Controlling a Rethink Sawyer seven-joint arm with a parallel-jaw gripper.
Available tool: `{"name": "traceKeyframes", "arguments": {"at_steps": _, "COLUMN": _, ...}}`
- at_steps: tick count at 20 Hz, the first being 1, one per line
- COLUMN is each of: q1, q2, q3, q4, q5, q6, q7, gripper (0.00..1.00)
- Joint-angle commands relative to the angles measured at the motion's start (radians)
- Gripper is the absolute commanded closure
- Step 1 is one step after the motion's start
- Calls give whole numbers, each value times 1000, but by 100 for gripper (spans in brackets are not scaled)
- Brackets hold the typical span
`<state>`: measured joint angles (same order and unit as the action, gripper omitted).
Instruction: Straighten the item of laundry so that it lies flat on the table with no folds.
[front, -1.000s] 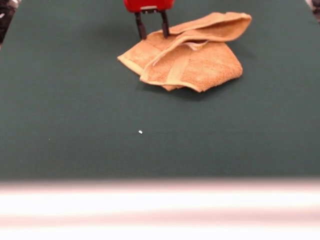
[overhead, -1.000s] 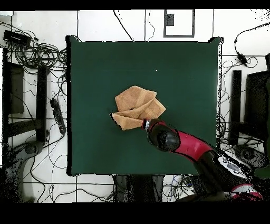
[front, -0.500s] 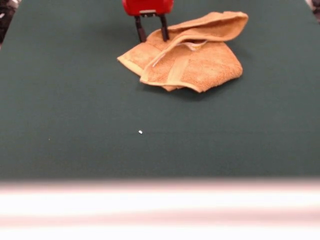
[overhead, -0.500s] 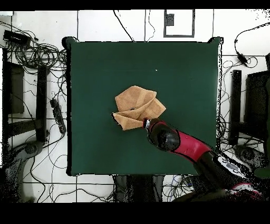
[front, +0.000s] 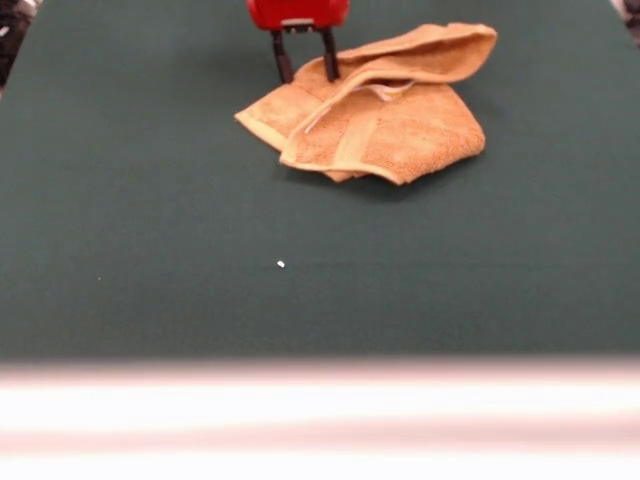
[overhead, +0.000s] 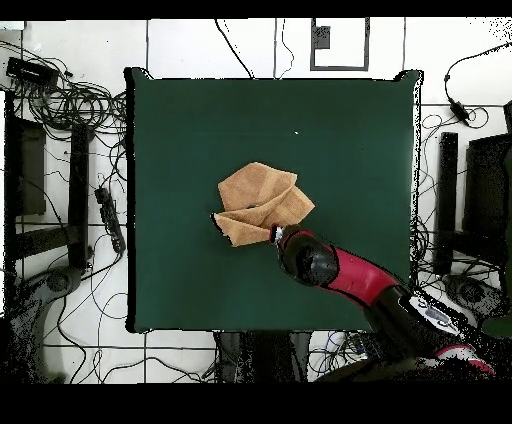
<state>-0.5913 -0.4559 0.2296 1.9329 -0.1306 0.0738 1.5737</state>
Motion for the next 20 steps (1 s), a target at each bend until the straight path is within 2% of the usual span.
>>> {"name": "traceKeyframes", "arguments": {"at_steps": 1, "q1": 133, "q2": -9, "q3": -66, "q4": -13, "q5": 142, "q6": 165, "q7": 265, "gripper": 0}}
{"name": "traceKeyframes", "arguments": {"at_steps": 4, "q1": 204, "q2": -16, "q3": -125, "q4": -10, "q5": 219, "q6": 196, "q7": 325, "gripper": 0}}
{"name": "traceKeyframes", "arguments": {"at_steps": 11, "q1": 322, "q2": -6, "q3": -182, "q4": -1, "q5": 357, "q6": 241, "q7": 370, "gripper": 0}}
{"name": "traceKeyframes", "arguments": {"at_steps": 15, "q1": 427, "q2": 10, "q3": -254, "q4": -19, "q5": 423, "q6": 260, "q7": 417, "gripper": 0}}
{"name": "traceKeyframes", "arguments": {"at_steps": 20, "q1": 500, "q2": 25, "q3": -269, "q4": -21, "q5": 481, "q6": 249, "q7": 458, "gripper": 0}}
